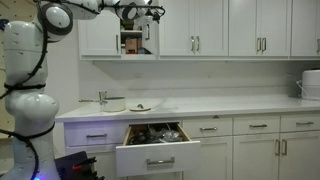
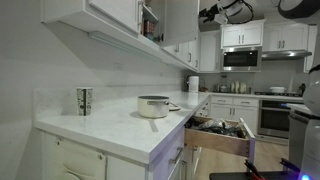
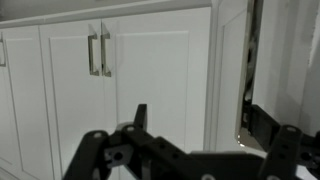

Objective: Open the second upper cabinet door from the left

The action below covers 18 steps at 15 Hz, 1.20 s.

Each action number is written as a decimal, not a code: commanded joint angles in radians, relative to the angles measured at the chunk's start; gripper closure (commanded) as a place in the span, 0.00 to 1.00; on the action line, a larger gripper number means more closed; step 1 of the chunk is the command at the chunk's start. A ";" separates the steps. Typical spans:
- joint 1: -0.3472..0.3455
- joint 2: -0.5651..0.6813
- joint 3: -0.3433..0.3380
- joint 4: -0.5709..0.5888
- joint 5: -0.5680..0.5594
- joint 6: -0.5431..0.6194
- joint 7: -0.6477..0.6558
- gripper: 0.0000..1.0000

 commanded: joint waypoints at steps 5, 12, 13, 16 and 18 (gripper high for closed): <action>-0.027 0.013 -0.026 -0.017 -0.059 0.071 0.032 0.00; 0.000 0.000 0.000 0.000 0.000 0.000 0.000 0.00; 0.000 0.000 0.000 0.000 0.000 0.000 0.000 0.00; -0.002 0.002 -0.005 -0.001 -0.004 0.009 0.002 0.00; -0.002 0.002 -0.004 -0.001 -0.004 0.009 0.002 0.00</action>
